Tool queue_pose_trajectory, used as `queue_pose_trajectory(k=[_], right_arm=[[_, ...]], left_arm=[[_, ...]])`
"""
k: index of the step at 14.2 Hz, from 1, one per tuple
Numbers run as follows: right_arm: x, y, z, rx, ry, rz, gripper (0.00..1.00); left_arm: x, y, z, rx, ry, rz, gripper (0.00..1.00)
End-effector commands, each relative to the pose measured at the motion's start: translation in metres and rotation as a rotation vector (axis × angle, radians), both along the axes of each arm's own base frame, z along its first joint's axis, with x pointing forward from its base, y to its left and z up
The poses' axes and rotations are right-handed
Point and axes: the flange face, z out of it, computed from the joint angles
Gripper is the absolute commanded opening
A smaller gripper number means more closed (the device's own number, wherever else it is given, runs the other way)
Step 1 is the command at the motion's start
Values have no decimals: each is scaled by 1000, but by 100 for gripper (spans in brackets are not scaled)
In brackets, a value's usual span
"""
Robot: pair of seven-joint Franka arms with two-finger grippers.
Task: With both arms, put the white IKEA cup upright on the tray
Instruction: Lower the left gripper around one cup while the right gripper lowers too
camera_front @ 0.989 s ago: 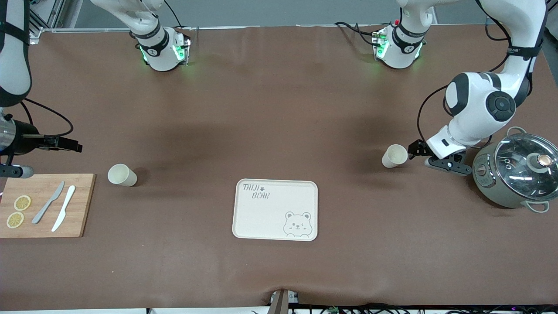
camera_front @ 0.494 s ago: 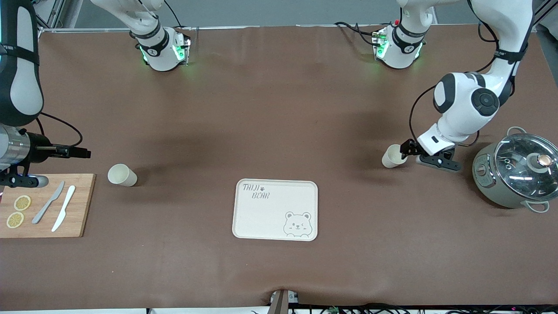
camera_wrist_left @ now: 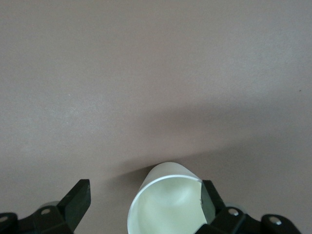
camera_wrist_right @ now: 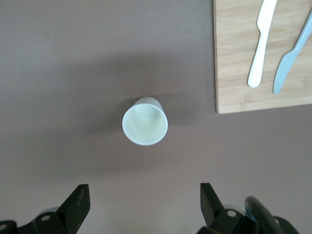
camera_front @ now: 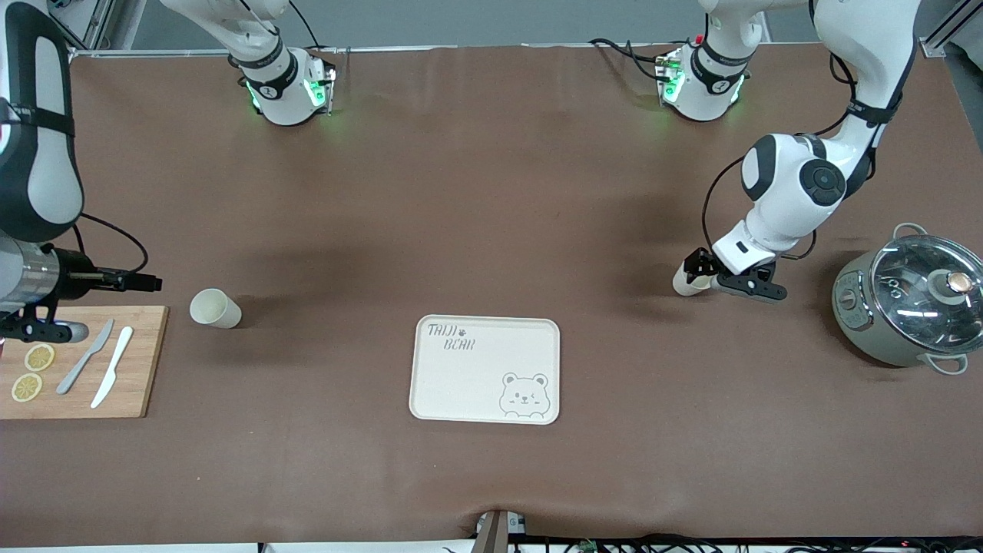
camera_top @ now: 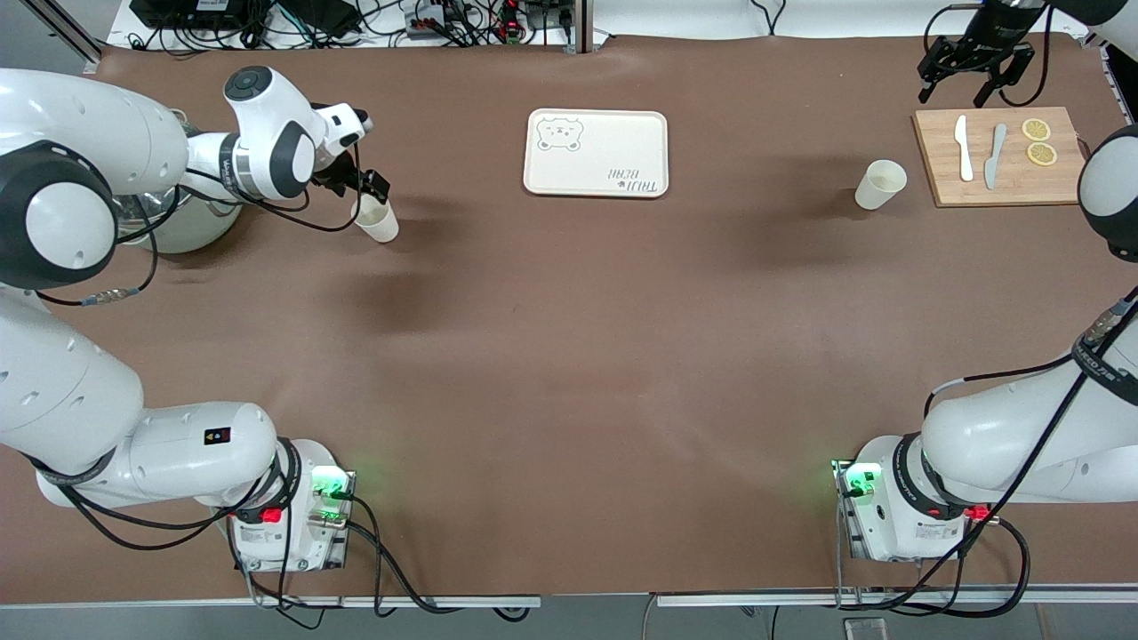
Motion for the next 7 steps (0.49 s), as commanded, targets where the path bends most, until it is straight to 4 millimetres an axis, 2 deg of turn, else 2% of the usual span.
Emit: queue_pose_trajectory(k=[1,4,7], right_arm=[[-3,-3,-22,-1,-16,-20,100],[-5,-10,-30,-3,-27,-31,100],[-11,-12,-61,-8,-49,-38,100]], left_arm=[[-5,2,3,-9,-11,16,100],[-11,4,3,-4,-8,18,100],[-17,8,1,0,1,22,100]])
